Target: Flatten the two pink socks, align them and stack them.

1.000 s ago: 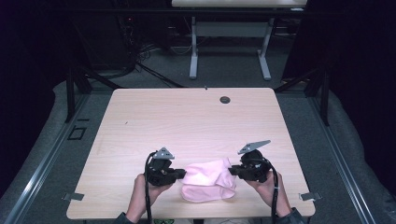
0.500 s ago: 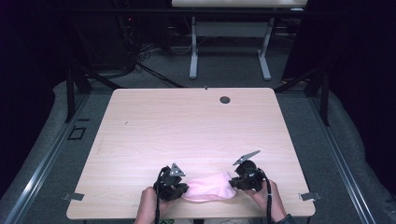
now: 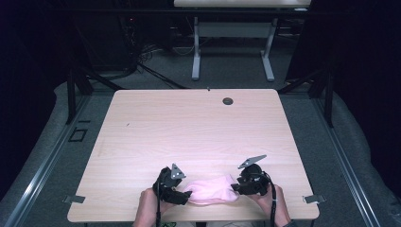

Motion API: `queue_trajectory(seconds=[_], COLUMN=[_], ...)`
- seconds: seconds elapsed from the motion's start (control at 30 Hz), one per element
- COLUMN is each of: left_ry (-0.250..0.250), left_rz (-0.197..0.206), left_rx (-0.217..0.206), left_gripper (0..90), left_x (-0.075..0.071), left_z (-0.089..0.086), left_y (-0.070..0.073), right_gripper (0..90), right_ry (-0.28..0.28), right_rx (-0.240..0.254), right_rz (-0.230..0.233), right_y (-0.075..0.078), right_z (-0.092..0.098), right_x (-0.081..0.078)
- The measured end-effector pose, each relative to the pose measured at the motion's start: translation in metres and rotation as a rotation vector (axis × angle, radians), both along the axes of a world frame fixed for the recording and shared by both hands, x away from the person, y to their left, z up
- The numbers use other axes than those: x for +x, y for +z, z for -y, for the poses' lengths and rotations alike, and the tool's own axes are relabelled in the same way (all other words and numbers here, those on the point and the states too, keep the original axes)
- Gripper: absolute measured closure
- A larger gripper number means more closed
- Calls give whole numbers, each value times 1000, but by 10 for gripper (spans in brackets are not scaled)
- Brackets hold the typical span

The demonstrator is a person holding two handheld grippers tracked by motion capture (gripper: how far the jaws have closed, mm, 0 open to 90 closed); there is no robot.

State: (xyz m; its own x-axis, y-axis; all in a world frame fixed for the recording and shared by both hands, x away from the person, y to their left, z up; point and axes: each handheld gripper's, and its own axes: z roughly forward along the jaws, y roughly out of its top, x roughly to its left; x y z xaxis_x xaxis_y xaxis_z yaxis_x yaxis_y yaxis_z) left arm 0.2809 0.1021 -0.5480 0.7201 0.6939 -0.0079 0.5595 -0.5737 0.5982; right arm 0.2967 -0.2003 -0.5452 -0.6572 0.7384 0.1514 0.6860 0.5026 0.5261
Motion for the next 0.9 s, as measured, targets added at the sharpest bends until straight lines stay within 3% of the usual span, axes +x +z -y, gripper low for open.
queue_trajectory(seconds=[0.23,0.43,0.67,0.9], left_ry=[82,167,293,388], left_rz=[61,86,80,64], left_rx=[-7,-2,6,11], left_gripper=[141,61,8,0], left_x=[-1,-2,4,13], left_z=[-27,-61,-104,-137], left_y=[14,18,5,-15], right_gripper=[240,134,30,0], right_ry=[-88,-162,-283,-375], right_rx=[83,112,93,39], right_rz=[102,172,187,175], right_y=[22,28,17,-7], right_z=[24,55,95,122], right_x=[-11,-20,-23,-19])
